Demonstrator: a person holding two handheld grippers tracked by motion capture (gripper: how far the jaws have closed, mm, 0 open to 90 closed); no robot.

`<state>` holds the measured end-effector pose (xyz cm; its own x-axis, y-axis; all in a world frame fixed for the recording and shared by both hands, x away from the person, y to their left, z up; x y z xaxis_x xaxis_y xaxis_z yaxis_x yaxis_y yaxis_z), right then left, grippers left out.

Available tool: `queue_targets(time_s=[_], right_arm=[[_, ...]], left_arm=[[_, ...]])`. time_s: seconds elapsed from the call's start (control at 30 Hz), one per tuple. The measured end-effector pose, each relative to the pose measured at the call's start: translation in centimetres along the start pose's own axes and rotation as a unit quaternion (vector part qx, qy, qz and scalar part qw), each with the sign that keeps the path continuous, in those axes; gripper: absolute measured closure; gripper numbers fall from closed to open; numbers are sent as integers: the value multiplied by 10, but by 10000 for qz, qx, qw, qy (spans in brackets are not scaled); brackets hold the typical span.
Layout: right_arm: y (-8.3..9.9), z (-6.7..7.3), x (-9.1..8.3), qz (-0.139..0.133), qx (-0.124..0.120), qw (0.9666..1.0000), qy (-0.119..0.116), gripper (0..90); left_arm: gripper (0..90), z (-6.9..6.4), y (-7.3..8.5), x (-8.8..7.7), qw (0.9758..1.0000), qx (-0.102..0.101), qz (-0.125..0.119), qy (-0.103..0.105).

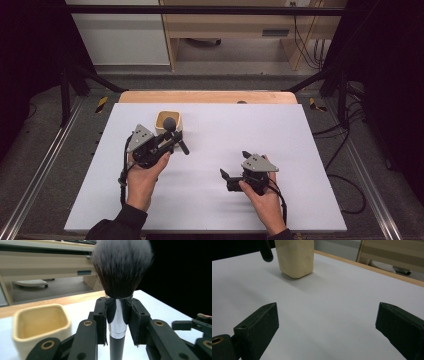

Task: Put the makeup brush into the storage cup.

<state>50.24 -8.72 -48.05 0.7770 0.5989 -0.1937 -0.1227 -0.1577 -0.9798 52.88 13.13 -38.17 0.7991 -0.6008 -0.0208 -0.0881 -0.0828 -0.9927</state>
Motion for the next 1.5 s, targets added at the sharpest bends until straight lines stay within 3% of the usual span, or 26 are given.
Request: queue_targets(time_s=[0.17, 0.4, 0.7, 0.9, 1.27, 1.5], right_arm=[[0, 0, -1, 6, 22, 10000, -57, 69], [2, 1, 0, 52, 14, 9999, -92, 69], [8, -1, -7, 246, 30, 9993, -263, 89], [7, -11, -16, 224, 145, 9995, -189, 75], [13, -29, -34, 256, 108, 9996, -41, 67], [16, -36, -47, 41, 108, 9999, 107, 68]], left_arm=[[702, 12, -11, -4, 9999, 24, -26, -114], [702, 24, -16, -7, 9996, 157, 68, -222], [702, 28, -24, -6, 9992, 297, 120, -230], [702, 34, -34, -7, 9987, 388, 137, -299], [702, 42, -51, -7, 9988, 377, 34, -317], [702, 51, -55, -7, 9987, 342, 0, -388]])
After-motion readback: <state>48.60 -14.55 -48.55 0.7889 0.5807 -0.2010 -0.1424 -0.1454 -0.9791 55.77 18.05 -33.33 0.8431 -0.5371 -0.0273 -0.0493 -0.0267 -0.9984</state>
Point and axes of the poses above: each handheld gripper's, and its own axes: x roughly forward along the jaws, y roughly out of its underside, z roughly to its left, the point moved 8 cm from there along x, roughly forward along the jaws, and after that the axes turned 10 degrees about -z, right-handed, at the moved point
